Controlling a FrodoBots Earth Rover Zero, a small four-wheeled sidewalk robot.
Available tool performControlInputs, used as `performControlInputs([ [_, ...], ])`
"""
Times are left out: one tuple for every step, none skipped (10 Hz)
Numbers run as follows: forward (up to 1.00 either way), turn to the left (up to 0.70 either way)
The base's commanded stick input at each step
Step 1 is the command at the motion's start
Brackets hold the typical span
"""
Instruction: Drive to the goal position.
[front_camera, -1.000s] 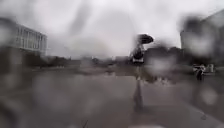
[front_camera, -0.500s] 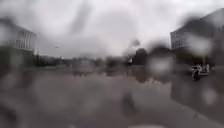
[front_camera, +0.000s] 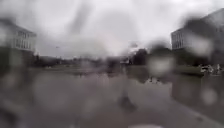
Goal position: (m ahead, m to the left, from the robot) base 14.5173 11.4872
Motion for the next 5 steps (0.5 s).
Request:
performControlInputs([
  [1.00,0.00],
  [1.00,0.00],
  [1.00,0.00],
  [1.00,0.00],
  [1.00,0.00],
])
